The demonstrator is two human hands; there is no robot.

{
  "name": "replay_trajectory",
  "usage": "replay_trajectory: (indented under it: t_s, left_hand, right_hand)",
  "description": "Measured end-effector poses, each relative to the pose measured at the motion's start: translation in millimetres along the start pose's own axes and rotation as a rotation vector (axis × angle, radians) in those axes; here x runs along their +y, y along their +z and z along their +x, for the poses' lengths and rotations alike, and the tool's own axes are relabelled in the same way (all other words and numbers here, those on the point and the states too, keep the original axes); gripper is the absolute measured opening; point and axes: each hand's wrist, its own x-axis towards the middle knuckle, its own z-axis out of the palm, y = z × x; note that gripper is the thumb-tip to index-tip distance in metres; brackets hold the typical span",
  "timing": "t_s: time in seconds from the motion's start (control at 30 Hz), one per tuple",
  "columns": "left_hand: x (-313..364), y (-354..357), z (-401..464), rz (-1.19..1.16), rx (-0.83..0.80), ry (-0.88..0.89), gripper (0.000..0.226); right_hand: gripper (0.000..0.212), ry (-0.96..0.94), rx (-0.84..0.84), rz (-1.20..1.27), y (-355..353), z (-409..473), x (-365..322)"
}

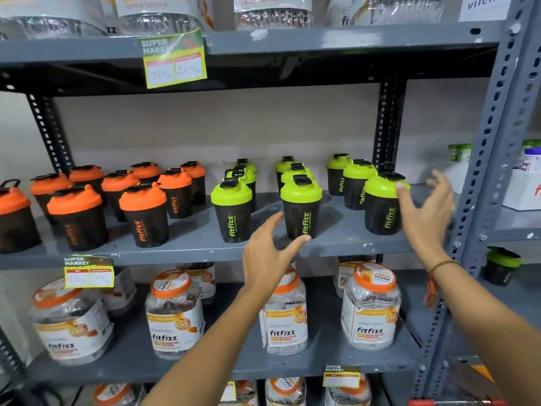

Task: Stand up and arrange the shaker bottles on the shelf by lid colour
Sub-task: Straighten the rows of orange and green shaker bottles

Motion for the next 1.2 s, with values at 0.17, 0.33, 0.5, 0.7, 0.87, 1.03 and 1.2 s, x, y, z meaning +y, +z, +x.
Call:
replay_trajectory:
  t_s: [0.17,0.33,0.5,0.7,0.87,1.03,1.2]
  left_hand:
    - [-48,-67,-8,0.107,0.210,0.290,0.021]
    - [-98,-120,19,0.322,0.124,0.114,0.037]
    - [-117,-119,53,0.519,-0.346,-0.020,0.056]
    - [-127,-106,73,0.716,-0.603,-0.126,0.061]
    - [-132,-103,72,0.732,-0.556,-0.093,0.060]
    - [-136,-100,72,0.737,-0.524,-0.069,0.060]
    - [-139,-100,70,0.750,-0.509,-0.047,0.059]
  right_hand:
    - [0.050,-0.316,0.054,0.026,14,24,-72]
    - [0.040,-0.430,-0.182,-0.009,57,35,-126]
    - [0.039,-0.359,-0.356,0.007,107,41,-144]
    - [0.039,-0.212,-0.497,-0.050,145,62,-133]
    - [0.056,-0.115,-0.754,-0.158,163,82,-122]
    - [0.084,-0.036,-1.055,-0.312,178,91,-114]
    - [0.088,-0.012,-1.135,-0.347,189,86,-107]
